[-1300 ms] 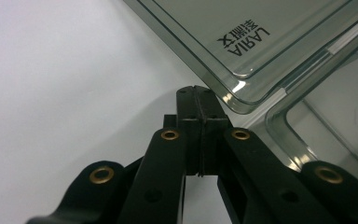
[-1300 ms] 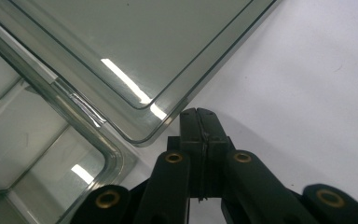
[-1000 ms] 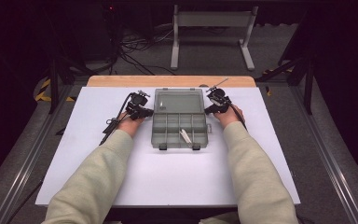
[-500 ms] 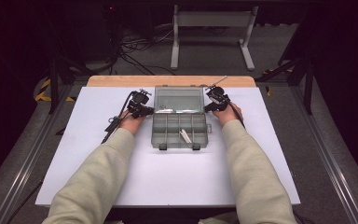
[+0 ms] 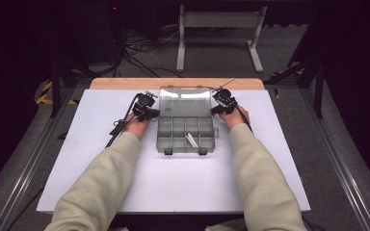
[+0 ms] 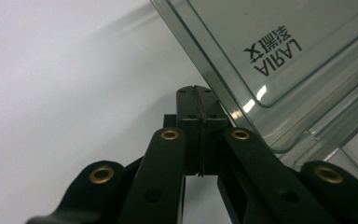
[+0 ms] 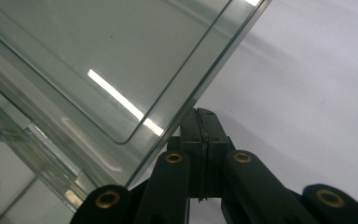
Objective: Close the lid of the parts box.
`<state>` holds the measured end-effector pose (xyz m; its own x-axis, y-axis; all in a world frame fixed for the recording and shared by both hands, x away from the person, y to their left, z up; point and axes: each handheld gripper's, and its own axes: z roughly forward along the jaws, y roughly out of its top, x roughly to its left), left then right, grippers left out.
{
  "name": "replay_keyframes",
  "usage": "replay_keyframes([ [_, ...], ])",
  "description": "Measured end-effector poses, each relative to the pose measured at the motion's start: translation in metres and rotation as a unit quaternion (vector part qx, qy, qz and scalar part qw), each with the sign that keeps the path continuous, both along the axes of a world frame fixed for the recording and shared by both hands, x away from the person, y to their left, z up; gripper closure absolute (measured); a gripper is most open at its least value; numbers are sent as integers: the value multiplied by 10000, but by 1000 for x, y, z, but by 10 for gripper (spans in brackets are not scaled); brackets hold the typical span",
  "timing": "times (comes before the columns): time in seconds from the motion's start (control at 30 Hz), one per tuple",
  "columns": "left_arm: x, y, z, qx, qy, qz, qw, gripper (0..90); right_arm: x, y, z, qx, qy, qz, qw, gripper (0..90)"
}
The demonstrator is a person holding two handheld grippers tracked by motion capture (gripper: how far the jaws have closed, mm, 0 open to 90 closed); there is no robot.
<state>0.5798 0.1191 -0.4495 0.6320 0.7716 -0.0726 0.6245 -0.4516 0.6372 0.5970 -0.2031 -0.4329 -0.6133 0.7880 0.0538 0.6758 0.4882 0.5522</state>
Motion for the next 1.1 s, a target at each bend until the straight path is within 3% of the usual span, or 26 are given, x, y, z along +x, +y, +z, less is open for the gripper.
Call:
replay_keyframes([
  [0.4,0,2,5,-209,-91,112,9997,895,-2,-2,6,146,-191,-119,9996,900],
  [0.5,-1,3,7,-141,-208,83,9996,895,-3,-2,8,181,-254,-133,9994,900],
  [1.1,-3,3,14,-164,-352,103,9992,895,-6,-3,18,262,-561,-207,9979,900],
])
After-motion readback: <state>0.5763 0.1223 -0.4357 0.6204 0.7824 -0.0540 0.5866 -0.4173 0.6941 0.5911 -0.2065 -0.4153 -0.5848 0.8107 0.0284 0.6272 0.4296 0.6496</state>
